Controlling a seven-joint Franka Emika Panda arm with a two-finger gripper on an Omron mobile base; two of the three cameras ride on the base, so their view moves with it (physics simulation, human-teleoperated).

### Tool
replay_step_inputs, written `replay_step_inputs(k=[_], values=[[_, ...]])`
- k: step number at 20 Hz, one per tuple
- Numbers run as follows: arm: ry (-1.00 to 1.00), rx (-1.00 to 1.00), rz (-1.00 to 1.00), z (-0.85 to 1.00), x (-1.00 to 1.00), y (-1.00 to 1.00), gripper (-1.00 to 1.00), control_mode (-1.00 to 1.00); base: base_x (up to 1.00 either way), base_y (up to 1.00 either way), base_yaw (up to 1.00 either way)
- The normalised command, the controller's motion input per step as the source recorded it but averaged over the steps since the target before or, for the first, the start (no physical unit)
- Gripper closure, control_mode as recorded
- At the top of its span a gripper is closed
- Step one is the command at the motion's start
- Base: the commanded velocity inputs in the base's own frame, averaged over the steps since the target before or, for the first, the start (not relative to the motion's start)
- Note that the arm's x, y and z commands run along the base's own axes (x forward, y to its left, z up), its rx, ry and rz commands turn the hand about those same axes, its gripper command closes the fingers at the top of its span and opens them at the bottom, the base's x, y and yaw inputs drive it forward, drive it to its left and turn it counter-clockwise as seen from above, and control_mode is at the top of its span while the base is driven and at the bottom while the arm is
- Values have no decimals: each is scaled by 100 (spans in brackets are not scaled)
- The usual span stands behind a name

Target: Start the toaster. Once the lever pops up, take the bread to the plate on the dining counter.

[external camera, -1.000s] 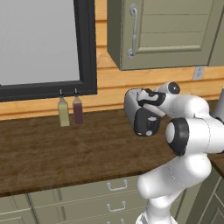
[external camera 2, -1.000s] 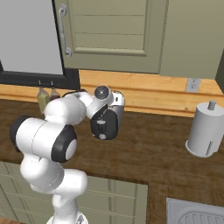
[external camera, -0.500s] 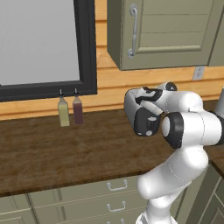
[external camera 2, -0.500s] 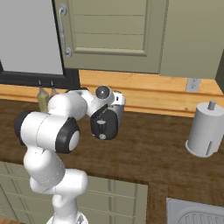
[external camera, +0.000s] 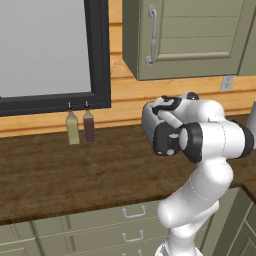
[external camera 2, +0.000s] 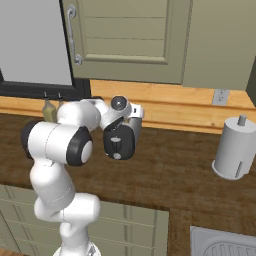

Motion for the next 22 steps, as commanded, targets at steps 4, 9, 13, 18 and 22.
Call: replay_step_inputs(k=[4, 9, 13, 18, 22], values=[[0, 0, 0, -22, 14, 0, -100, -100, 0, 0, 0], [0, 0, 0, -28, 12, 0, -100, -100, 0, 0, 0], [0, 0, 0, -32, 3, 0, -100, -100, 0, 0, 0], [0, 0, 0, -15, 0, 0, 100, -100, 0, 0, 0], [0, 0, 0, -9, 0, 0, 100, -100, 0, 0, 0]])
